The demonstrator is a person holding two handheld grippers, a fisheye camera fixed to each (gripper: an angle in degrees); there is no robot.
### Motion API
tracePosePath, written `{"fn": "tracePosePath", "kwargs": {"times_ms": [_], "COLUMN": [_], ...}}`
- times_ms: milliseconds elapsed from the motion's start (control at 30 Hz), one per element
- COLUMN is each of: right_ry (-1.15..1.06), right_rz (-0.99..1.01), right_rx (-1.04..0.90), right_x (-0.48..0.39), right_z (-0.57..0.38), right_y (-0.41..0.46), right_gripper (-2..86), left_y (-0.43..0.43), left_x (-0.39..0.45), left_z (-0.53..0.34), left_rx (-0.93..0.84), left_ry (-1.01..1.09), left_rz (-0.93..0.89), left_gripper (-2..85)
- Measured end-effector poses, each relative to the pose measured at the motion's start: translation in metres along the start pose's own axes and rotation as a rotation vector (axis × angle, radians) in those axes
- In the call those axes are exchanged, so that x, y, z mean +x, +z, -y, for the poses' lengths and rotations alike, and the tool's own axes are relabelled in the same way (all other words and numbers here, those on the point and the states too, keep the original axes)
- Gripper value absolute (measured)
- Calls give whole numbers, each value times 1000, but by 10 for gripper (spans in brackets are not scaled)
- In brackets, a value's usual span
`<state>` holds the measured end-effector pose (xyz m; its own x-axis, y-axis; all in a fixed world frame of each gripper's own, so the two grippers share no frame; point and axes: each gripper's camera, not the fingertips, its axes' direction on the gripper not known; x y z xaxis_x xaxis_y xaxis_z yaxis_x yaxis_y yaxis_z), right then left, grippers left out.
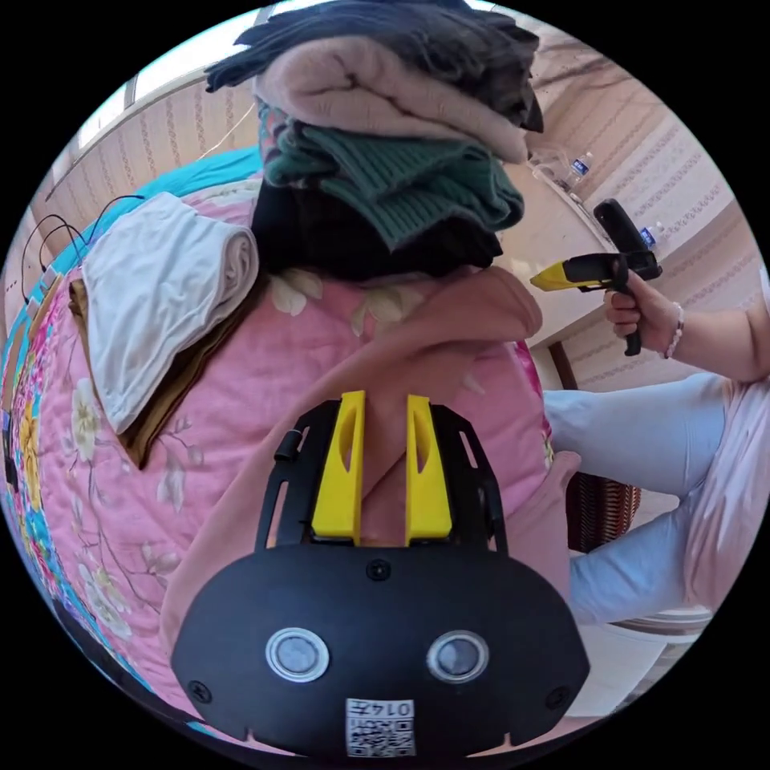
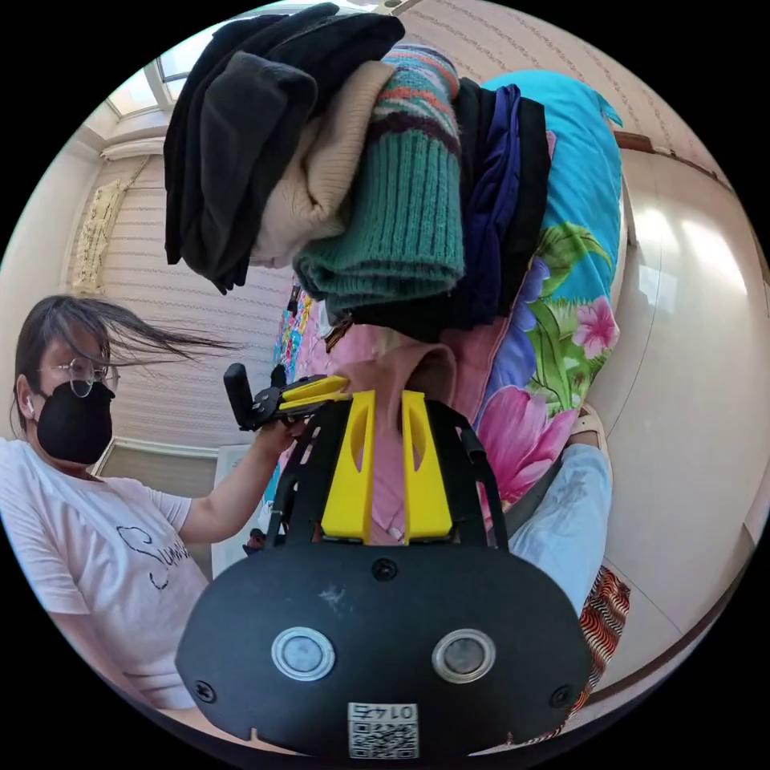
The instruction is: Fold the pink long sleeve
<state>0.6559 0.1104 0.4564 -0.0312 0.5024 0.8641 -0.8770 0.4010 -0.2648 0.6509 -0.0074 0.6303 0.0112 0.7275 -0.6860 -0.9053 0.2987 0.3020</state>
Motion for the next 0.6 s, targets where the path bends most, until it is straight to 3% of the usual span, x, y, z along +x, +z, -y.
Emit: {"fn": "tracePosePath", "kwargs": {"times_ms": [100, 333, 500, 600], "right_ry": [28, 53, -33, -123], "right_rz": [33, 27, -42, -113], "right_rx": [29, 49, -16, -74], "right_x": [11, 33, 31, 23], "right_z": [5, 21, 38, 51], "right_y": [-4, -19, 4, 22], "right_gripper": [55, 51, 63, 85], "left_y": [29, -10, 37, 32], "left_x": [-11, -81, -119, -116], "left_z": [9, 5, 15, 11], "left_rx": [-50, 191, 15, 69], "left_ry": [9, -249, -367, -371], "left_rz": [-42, -148, -158, -135], "left_gripper": [23, -8, 1, 39]}}
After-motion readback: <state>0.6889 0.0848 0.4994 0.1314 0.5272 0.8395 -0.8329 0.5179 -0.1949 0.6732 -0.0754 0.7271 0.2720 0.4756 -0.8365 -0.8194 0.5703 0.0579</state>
